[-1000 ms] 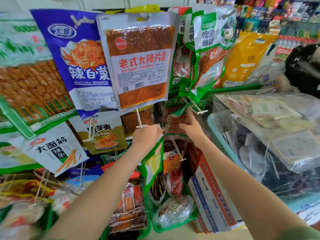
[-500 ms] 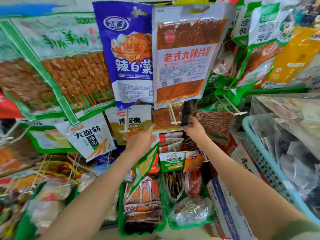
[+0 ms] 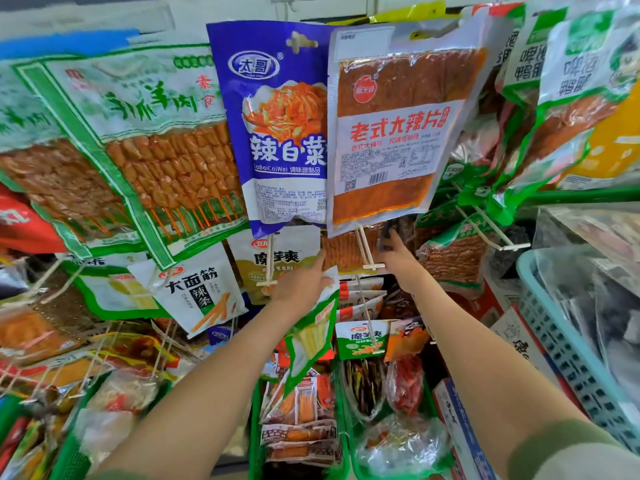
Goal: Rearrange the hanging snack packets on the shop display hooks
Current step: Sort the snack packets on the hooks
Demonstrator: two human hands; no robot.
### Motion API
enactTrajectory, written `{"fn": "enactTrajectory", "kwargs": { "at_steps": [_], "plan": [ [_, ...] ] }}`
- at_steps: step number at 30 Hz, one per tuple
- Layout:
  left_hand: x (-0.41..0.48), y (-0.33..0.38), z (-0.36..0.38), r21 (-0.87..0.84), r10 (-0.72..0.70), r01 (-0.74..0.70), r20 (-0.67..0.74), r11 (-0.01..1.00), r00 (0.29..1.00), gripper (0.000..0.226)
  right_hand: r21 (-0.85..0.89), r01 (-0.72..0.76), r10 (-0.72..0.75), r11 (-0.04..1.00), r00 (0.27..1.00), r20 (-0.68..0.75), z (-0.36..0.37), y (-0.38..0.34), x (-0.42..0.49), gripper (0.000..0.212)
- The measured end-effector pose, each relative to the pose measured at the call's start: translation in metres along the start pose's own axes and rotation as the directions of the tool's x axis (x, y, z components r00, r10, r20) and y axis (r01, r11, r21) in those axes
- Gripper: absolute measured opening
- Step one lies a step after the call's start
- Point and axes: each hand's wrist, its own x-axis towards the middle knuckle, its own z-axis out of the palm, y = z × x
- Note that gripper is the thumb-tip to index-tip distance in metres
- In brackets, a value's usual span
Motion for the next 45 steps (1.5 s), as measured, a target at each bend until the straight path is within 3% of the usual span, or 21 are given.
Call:
{"fn": "enactTrajectory", "kwargs": {
  "at_steps": [4, 8, 13, 15, 19, 23, 31, 37, 41, 45],
  "plan": [
    [0.010, -0.003, 0.000, -0.015, 0.002, -0.002, 0.006, 1.000, 1.000, 0.046, -0.090, 0.020, -0.027, 0.996, 0.997, -0.072, 0.000, -0.001, 0.008, 0.069],
    [0.012, -0.006, -0.001, -0.043, 0.062, -0.063, -0.027, 0.997, 0.998, 0.038, -0.085, 0.047, -0.055, 0.995, 0.994, -0.097, 0.001, -0.008, 0.002, 0.036],
    [0.008, -0.015, 0.000, -0.069, 0.142, -0.145, -0.044, 0.987, 0.989, 0.035, 0.012, 0.144, -0.145, 0.989, 0.989, 0.018, 0.012, -0.003, -0.014, 0.031],
    [0.005, -0.019, 0.002, -0.100, 0.154, -0.156, -0.027, 0.983, 0.988, 0.031, -0.005, 0.144, -0.144, 0.990, 0.989, 0.016, 0.014, -0.001, -0.016, 0.029],
    [-0.005, -0.026, 0.005, -0.120, 0.175, -0.178, -0.032, 0.977, 0.984, 0.028, -0.051, 0.105, -0.108, 0.993, 0.993, -0.053, 0.003, 0.015, -0.003, 0.046],
    [-0.012, -0.024, 0.005, -0.090, 0.225, -0.231, -0.071, 0.969, 0.972, 0.025, -0.060, 0.119, -0.123, 0.991, 0.990, -0.071, -0.003, 0.003, -0.036, 0.018],
    [-0.024, -0.018, 0.009, 0.044, 0.301, -0.298, -0.175, 0.954, 0.937, 0.025, -0.305, 0.186, -0.254, 0.934, 0.945, -0.204, -0.012, 0.004, -0.065, 0.030],
    [-0.035, -0.023, 0.019, 0.035, 0.306, -0.306, -0.219, 0.952, 0.927, 0.015, -0.462, 0.212, -0.385, 0.861, 0.866, -0.320, -0.010, -0.002, -0.080, 0.016],
    [-0.045, -0.029, 0.024, -0.026, 0.271, -0.286, -0.245, 0.958, 0.931, 0.013, -0.402, 0.179, -0.333, 0.898, 0.872, -0.357, -0.007, -0.004, -0.084, 0.017],
    [-0.056, -0.033, 0.024, -0.078, 0.223, -0.257, -0.301, 0.963, 0.927, 0.012, -0.450, 0.142, -0.321, 0.882, 0.879, -0.352, -0.004, 0.000, -0.086, 0.023]
  ]
}}
